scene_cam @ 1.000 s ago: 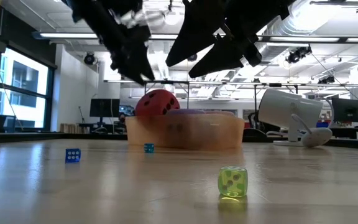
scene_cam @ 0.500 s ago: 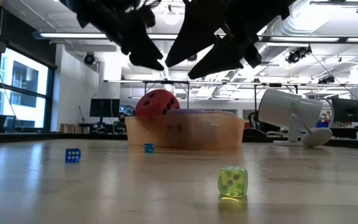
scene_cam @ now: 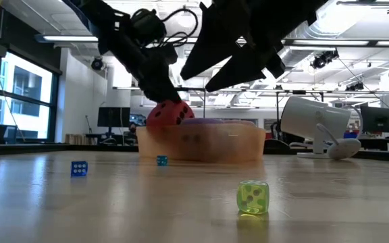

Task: Pick & Place Dice
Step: Put the large red die into the orange bin

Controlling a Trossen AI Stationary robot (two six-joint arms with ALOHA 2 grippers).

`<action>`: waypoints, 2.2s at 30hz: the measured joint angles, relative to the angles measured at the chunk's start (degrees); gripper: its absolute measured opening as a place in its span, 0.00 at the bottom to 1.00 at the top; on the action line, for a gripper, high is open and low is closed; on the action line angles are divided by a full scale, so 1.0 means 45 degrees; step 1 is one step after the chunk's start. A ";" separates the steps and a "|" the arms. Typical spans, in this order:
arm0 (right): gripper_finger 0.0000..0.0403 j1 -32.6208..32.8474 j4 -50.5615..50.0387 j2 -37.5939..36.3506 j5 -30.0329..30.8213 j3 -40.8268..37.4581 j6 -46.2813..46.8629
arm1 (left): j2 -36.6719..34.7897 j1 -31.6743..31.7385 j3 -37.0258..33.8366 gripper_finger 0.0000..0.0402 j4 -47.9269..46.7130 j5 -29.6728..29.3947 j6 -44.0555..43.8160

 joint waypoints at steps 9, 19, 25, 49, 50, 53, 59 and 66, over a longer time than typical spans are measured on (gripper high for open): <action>0.64 0.0077 0.0010 0.0000 -0.0004 0.0000 0.0049 | 0.0134 0.1486 -0.0195 0.85 -0.0151 0.1460 -0.1050; 0.64 0.0073 0.0009 -0.0005 0.0058 0.0000 0.0049 | 0.0139 0.1985 -0.0345 0.85 0.1153 0.2030 -0.1392; 0.64 0.0073 0.0005 -0.0010 0.0097 0.0000 0.0039 | 0.0110 0.2125 -0.0199 0.85 0.1653 0.2073 -0.2162; 0.64 0.0073 -0.0014 -0.0022 0.0005 0.0010 0.0044 | -0.1303 0.1271 -0.0180 0.85 -0.1676 -0.2309 0.1325; 0.64 0.0073 -0.0010 -0.0019 0.0005 0.0010 0.0044 | -0.1289 0.1205 -0.0180 0.85 -0.1629 -0.2308 0.1418; 0.64 0.0073 -0.0005 -0.0024 0.0005 0.0010 0.0225 | -0.1025 0.1077 -0.0176 0.85 -0.1377 -0.2383 0.1476; 0.64 0.0073 0.0024 -0.0024 0.0005 0.0010 0.0340 | -0.0280 0.1082 -0.0151 0.85 -0.1040 -0.2218 0.1375; 0.64 0.0073 0.0015 -0.0024 0.0034 0.0010 0.0340 | 0.0446 0.1082 -0.0131 0.85 0.0268 -0.2272 0.1345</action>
